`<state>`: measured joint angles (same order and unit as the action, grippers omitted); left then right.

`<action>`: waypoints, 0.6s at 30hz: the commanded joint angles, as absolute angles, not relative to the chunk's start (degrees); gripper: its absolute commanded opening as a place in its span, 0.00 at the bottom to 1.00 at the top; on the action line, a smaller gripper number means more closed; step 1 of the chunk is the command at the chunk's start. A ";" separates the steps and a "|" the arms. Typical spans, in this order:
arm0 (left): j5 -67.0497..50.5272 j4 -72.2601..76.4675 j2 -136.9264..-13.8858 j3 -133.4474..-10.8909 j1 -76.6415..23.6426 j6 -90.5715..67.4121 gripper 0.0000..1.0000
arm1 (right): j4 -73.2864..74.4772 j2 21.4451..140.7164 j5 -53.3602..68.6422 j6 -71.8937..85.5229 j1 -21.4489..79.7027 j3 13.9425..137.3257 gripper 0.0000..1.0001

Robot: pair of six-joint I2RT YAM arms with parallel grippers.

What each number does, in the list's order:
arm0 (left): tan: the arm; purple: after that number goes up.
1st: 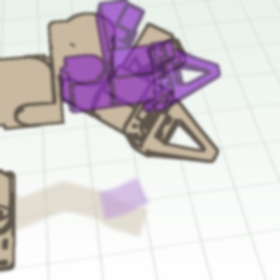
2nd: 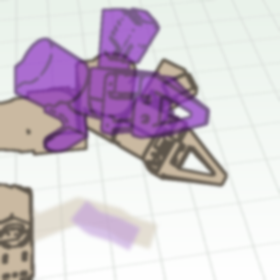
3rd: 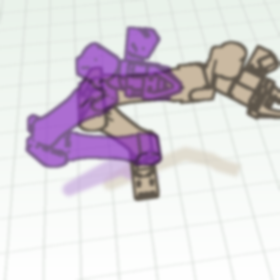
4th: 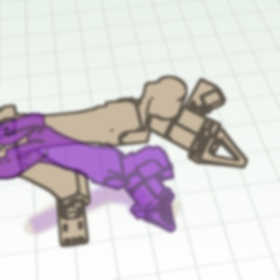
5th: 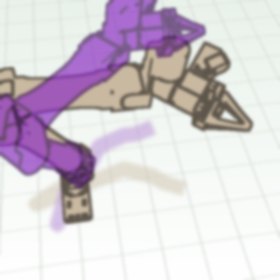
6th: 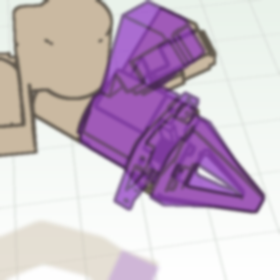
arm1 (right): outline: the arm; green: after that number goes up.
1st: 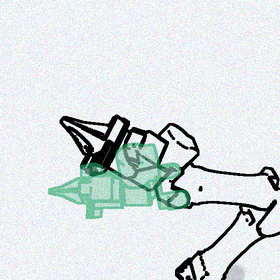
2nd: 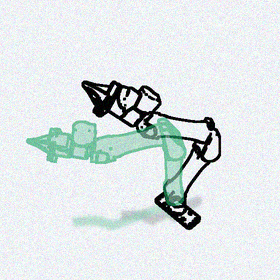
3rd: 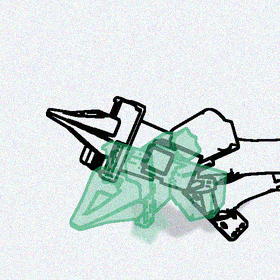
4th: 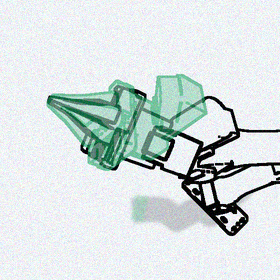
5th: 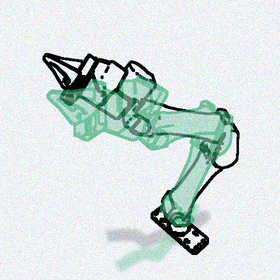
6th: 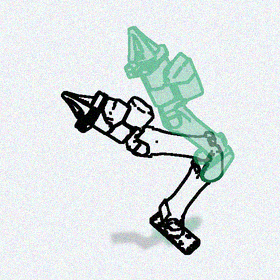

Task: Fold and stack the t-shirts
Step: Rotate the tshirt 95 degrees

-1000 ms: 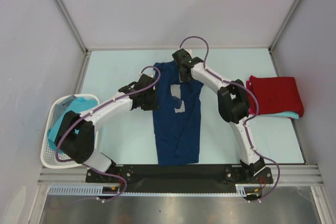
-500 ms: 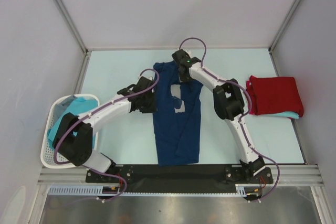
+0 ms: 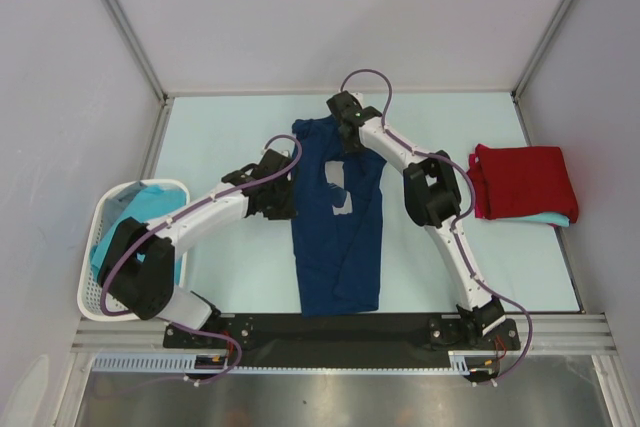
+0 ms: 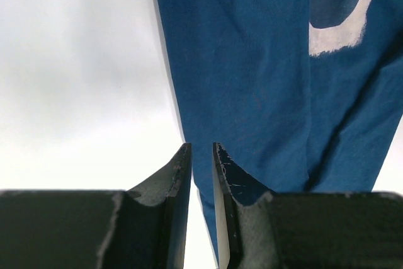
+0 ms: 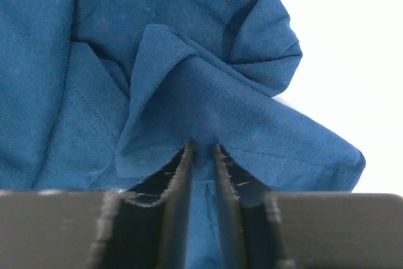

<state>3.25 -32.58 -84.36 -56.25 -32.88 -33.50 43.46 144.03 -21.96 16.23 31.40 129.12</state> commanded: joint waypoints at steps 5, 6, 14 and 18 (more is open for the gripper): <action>2.81 -31.91 -83.58 -56.86 -33.31 -33.22 0.25 | 43.77 142.30 -23.29 16.35 31.99 128.33 0.06; 2.73 -31.82 -83.58 -56.87 -33.31 -33.22 0.25 | 43.51 141.95 -23.38 16.43 31.91 127.45 0.00; 1.93 -31.20 -84.29 -57.22 -33.40 -33.57 0.24 | 42.72 136.15 -25.31 16.26 32.61 126.12 0.00; 1.85 -31.11 -84.03 -57.30 -33.75 -33.66 0.24 | 44.38 135.53 -25.75 15.56 33.57 130.86 0.00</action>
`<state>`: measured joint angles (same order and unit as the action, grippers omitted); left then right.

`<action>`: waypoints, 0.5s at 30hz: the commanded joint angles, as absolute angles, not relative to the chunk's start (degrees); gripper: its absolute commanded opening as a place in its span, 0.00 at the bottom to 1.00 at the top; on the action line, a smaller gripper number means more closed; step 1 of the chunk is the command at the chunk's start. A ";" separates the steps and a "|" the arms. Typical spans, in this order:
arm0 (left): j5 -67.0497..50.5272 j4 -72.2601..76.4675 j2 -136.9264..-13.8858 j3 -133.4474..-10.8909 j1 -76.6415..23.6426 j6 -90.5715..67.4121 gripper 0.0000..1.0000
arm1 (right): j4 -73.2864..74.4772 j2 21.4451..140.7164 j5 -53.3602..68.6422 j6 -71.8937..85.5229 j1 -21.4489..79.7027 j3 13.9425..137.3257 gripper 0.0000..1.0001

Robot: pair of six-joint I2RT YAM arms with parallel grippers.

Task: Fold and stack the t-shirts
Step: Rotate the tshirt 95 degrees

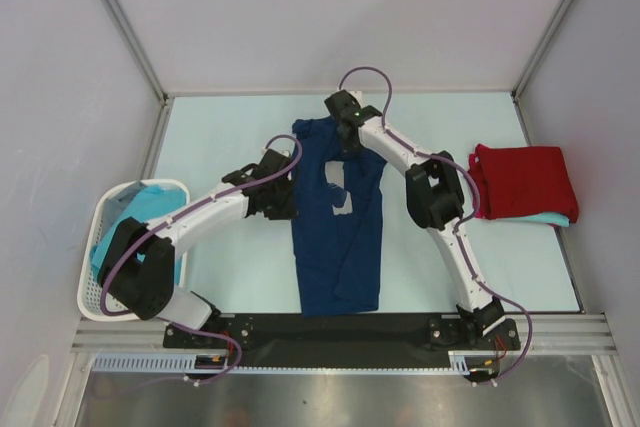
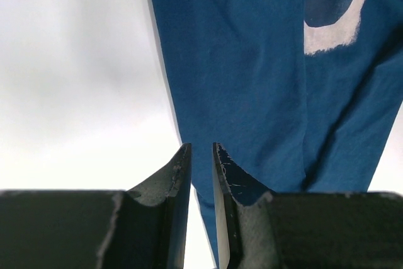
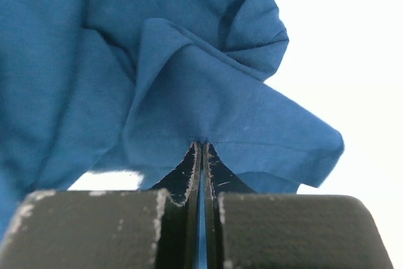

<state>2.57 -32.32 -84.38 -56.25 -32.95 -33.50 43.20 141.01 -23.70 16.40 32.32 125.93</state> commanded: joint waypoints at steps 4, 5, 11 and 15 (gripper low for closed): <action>1.93 -31.29 -83.41 -57.04 -33.84 -33.66 0.24 | 45.70 135.79 -25.58 15.38 34.28 135.26 0.00; 1.93 -31.38 -83.23 -56.95 -33.84 -33.75 0.24 | 45.96 135.79 -25.40 15.38 34.45 136.22 0.00; 2.20 -31.55 -81.74 -55.72 -33.84 -33.93 0.24 | 45.79 135.97 -22.94 16.08 35.24 137.29 0.00; 2.46 -31.64 -80.69 -54.85 -33.84 -33.93 0.24 | 45.00 136.32 -21.89 16.26 36.12 138.33 0.00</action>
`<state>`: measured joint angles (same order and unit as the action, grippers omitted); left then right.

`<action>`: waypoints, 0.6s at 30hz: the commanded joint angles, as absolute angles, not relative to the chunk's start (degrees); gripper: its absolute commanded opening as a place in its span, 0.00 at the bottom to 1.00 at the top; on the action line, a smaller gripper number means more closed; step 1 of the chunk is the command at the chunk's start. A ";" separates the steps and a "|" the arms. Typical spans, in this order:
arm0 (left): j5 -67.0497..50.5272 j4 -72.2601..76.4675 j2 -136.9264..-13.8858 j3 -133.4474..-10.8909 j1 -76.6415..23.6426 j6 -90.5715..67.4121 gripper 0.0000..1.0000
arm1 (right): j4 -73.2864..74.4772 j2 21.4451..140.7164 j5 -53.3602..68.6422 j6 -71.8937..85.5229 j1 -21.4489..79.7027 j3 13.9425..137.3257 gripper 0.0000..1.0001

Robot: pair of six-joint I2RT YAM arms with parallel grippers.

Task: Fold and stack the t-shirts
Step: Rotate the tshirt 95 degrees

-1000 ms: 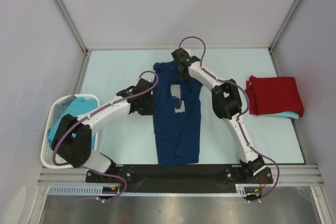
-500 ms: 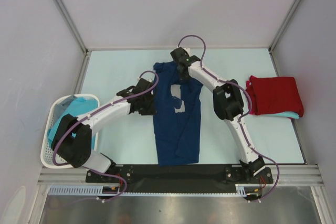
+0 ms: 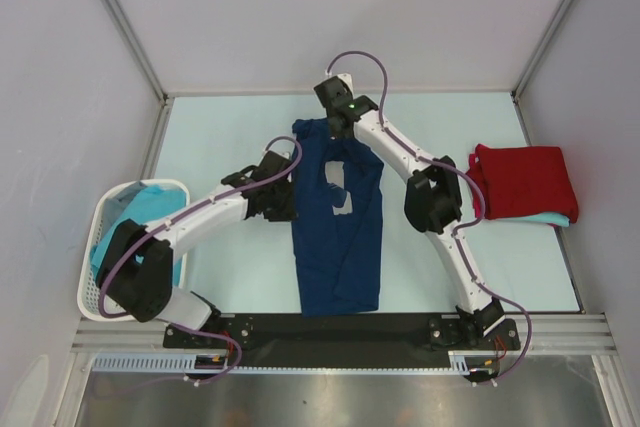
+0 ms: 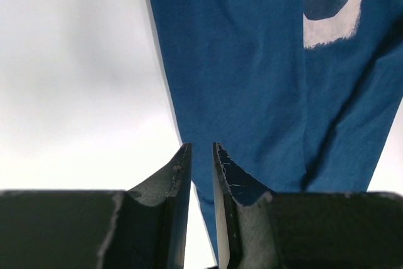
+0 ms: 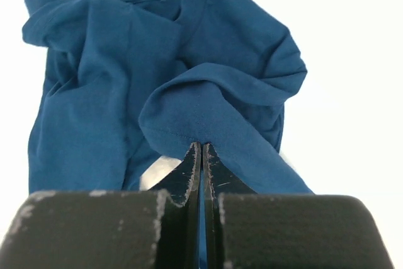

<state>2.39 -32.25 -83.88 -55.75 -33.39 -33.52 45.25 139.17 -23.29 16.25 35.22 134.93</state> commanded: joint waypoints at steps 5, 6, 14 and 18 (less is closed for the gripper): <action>2.64 -32.08 -79.72 -53.97 -33.84 -33.93 0.24 | 44.39 137.81 -19.96 16.44 36.65 142.29 0.00; 2.72 -32.08 -79.54 -53.88 -33.84 -33.84 0.24 | 44.38 138.16 -19.52 16.61 36.65 142.90 0.00; 2.81 -32.52 -77.87 -52.74 -33.84 -33.31 0.24 | 41.57 139.74 -14.34 17.75 37.18 145.98 0.00; 2.72 -32.70 -77.08 -52.21 -33.93 -32.96 0.24 | 40.70 140.97 -9.95 18.98 37.09 145.90 0.00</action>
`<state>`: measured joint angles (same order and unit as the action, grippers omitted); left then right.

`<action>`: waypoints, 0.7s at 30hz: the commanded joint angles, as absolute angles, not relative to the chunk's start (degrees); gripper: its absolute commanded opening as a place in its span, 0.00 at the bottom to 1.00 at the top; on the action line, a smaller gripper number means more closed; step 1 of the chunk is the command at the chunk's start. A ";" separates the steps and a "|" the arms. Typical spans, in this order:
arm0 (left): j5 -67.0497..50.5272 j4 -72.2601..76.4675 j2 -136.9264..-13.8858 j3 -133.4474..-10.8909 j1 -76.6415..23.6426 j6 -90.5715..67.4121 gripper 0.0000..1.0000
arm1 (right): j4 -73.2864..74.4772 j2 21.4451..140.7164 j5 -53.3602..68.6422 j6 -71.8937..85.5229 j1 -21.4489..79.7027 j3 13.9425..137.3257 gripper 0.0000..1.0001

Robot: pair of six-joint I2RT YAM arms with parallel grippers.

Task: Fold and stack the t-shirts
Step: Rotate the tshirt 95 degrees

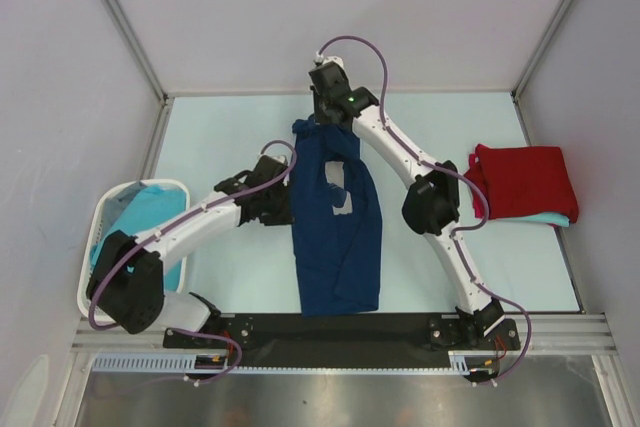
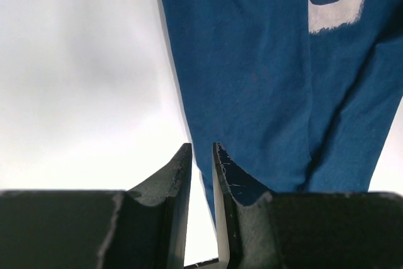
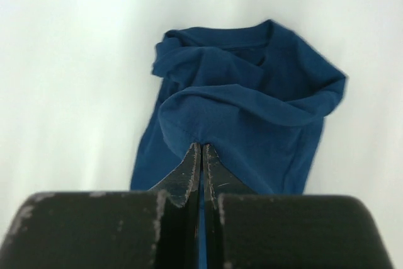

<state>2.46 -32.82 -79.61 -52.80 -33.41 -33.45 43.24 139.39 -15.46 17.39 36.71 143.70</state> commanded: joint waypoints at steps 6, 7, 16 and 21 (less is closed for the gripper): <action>2.11 -32.61 -76.03 -51.15 -33.93 -32.61 0.24 | 36.39 141.68 -4.14 21.18 37.27 144.41 0.00; 2.11 -32.61 -75.85 -50.89 -33.93 -32.61 0.24 | 35.52 141.94 -3.61 21.53 37.27 144.67 0.00; 1.76 -32.61 -74.71 -49.57 -34.01 -31.82 0.24 | 31.82 145.37 1.31 22.59 37.18 146.78 0.00; 1.58 -32.61 -74.62 -49.13 -34.01 -31.47 0.24 | 29.63 146.60 5.00 23.64 36.91 146.69 0.00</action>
